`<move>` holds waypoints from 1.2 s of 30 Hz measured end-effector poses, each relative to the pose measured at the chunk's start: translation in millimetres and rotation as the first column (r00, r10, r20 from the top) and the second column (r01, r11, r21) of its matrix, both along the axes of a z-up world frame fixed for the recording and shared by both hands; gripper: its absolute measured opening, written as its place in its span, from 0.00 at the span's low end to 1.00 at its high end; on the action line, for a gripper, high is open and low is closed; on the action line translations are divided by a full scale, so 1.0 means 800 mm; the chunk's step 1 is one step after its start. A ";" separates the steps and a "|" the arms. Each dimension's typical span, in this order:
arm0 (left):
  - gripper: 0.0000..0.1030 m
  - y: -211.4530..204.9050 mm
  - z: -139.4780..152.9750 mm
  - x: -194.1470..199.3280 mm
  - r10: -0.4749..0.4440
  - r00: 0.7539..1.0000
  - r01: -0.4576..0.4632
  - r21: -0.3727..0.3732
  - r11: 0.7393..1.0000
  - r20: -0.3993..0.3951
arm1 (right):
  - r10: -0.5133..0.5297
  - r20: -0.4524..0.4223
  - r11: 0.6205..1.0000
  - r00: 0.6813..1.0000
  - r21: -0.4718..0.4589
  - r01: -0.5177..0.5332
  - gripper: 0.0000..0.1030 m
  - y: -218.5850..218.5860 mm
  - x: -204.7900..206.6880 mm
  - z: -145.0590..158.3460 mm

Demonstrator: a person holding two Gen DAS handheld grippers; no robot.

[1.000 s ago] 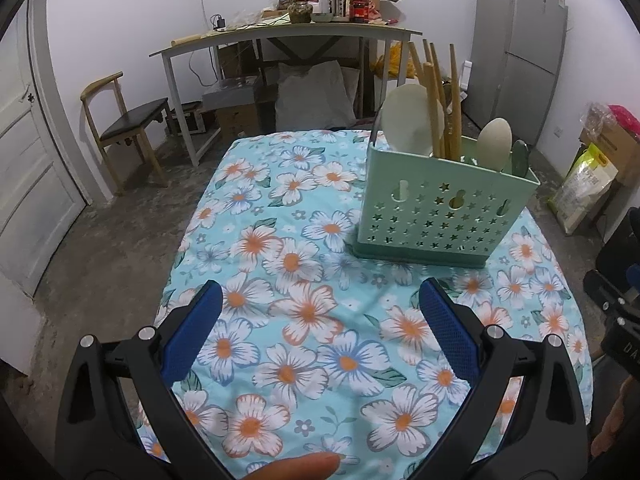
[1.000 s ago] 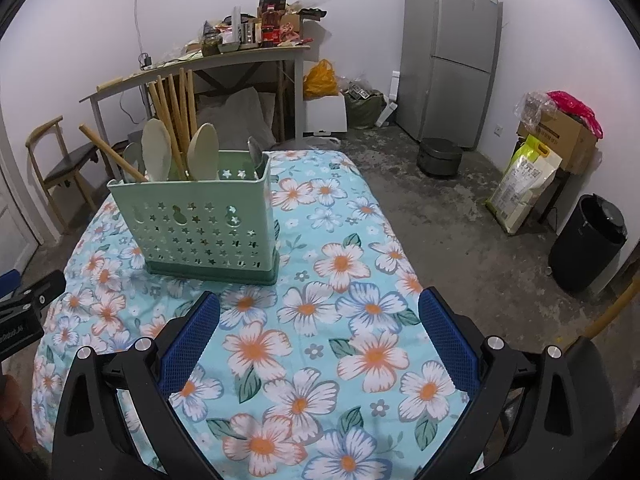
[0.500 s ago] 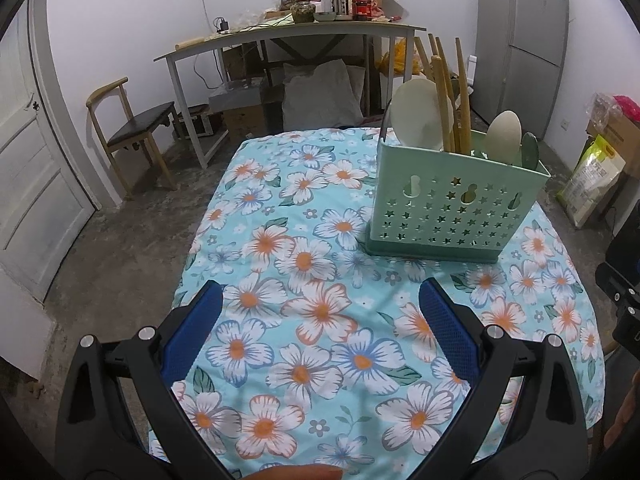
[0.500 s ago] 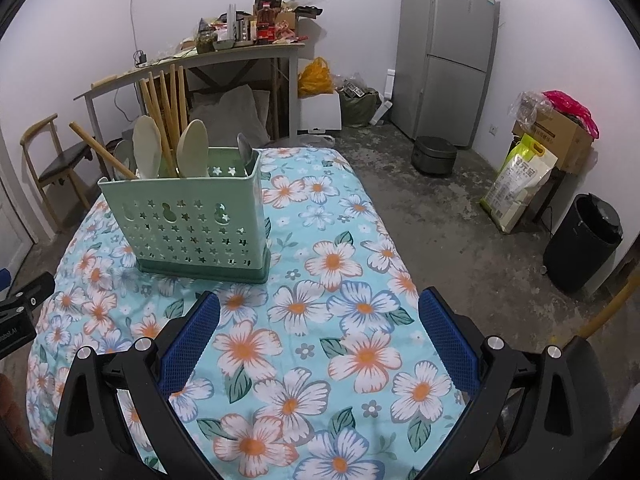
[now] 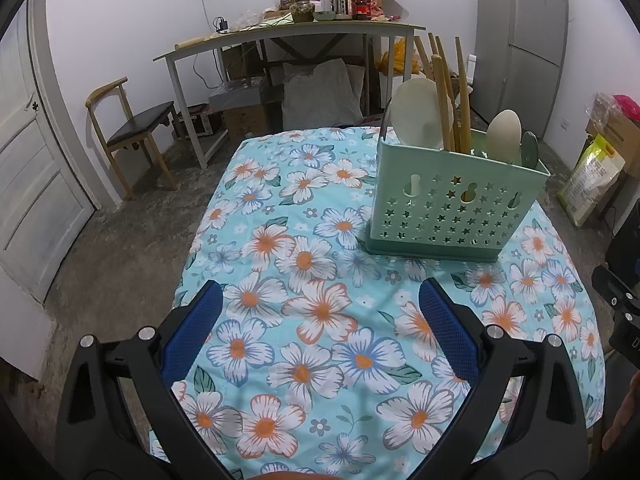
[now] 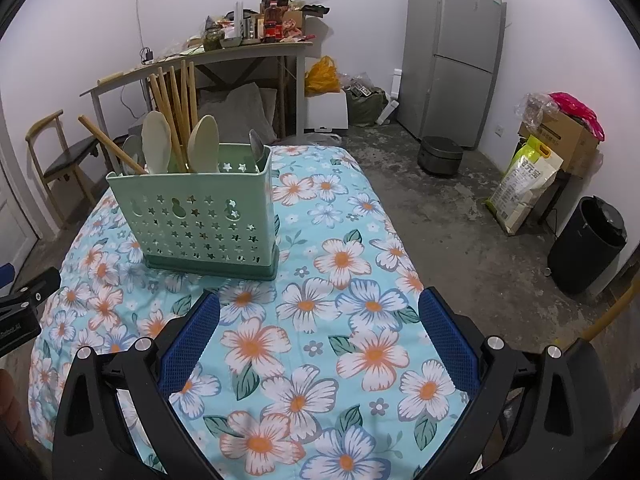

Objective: Organize utensils

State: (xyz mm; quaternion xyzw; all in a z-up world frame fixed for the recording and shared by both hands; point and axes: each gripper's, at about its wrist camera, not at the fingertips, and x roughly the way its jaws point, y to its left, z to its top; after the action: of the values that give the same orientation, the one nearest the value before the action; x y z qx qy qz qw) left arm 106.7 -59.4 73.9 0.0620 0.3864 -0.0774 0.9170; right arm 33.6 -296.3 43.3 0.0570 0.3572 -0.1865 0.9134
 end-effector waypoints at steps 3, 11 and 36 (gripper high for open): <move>0.92 0.000 0.000 0.000 -0.001 1.000 0.001 -0.002 1.000 -0.001 | 0.000 -0.001 1.000 1.000 0.001 0.000 0.94 0.000 0.000 0.000; 0.92 -0.001 -0.001 0.000 -0.004 1.000 0.004 -0.001 1.000 -0.003 | 0.002 -0.004 1.000 1.000 0.000 -0.002 0.94 0.000 0.000 0.000; 0.92 -0.005 0.001 -0.007 -0.049 0.999 0.049 0.002 0.999 0.005 | 0.010 -0.003 1.000 1.000 0.001 -0.010 0.94 0.000 -0.001 0.000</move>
State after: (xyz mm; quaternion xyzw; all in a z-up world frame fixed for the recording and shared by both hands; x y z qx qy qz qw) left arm 101.1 -63.8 74.6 0.0723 0.3825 -0.0993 0.9157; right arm 33.1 -296.4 43.0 0.0554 0.3589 -0.1816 0.9139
